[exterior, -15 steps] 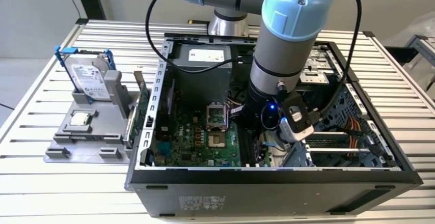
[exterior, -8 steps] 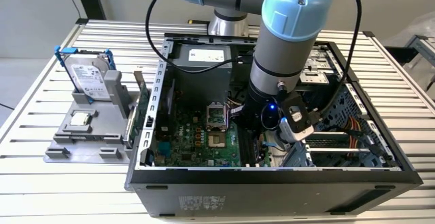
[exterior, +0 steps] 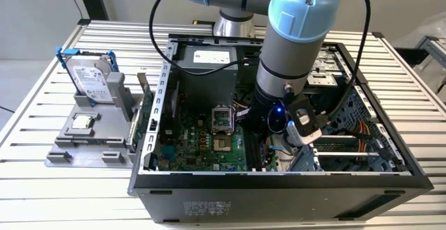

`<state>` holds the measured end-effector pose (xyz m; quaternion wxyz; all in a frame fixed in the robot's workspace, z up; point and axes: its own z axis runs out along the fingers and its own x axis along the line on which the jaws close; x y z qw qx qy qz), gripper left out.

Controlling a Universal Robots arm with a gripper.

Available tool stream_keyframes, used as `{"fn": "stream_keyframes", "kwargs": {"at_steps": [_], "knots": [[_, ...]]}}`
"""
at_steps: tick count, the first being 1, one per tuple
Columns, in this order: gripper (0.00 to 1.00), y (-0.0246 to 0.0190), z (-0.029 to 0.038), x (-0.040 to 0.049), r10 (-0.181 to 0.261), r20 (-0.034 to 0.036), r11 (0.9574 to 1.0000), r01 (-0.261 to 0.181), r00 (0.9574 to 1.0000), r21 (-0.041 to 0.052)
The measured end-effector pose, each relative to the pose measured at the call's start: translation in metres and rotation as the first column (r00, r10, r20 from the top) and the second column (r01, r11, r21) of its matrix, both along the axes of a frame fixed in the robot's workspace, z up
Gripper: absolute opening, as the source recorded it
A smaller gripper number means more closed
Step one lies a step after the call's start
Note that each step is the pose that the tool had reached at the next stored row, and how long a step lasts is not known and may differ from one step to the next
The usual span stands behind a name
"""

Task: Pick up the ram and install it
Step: 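Insert the ram into the slot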

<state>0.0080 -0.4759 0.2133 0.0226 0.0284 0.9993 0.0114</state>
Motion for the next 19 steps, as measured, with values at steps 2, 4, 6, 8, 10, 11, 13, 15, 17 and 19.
{"fn": "stream_keyframes", "kwargs": {"at_steps": [2, 4, 6, 8, 10, 11, 13, 15, 17, 19], "knots": [[0.00, 0.0000, 0.0000, 0.0000, 0.000, -0.0001, 1.0000, 0.000, 1.0000, -0.0001], [0.00, 0.0000, 0.0000, 0.0000, 0.003, -0.0007, 1.0000, -0.003, 1.0000, -0.0001], [0.00, 0.0000, 0.0000, 0.0000, 0.012, -0.0013, 0.9999, -0.012, 0.9999, -0.0003], [0.00, 0.0000, 0.0000, -0.0001, 0.025, -0.0015, 0.9997, -0.025, 0.9997, 0.0000], [0.00, -0.0002, 0.0000, 0.0000, 0.035, -0.0015, 0.9994, -0.035, 0.9994, 0.0024], [0.00, -0.0002, 0.0000, 0.0000, 0.041, -0.0014, 0.9992, -0.041, 0.9992, 0.0034], [0.00, -0.0001, -0.0001, 0.0000, 0.046, -0.0013, 0.9990, -0.046, 0.9990, 0.0037], [0.00, -0.0002, -0.0003, 0.0000, 0.046, -0.0014, 0.9989, -0.046, 0.9990, 0.0038], [0.00, -0.0003, -0.0007, 0.0000, 0.046, -0.0023, 0.9990, -0.046, 0.9990, 0.0038], [0.00, -0.0003, -0.0013, 0.0000, 0.045, -0.0032, 0.9990, -0.045, 0.9990, 0.0037]]}}
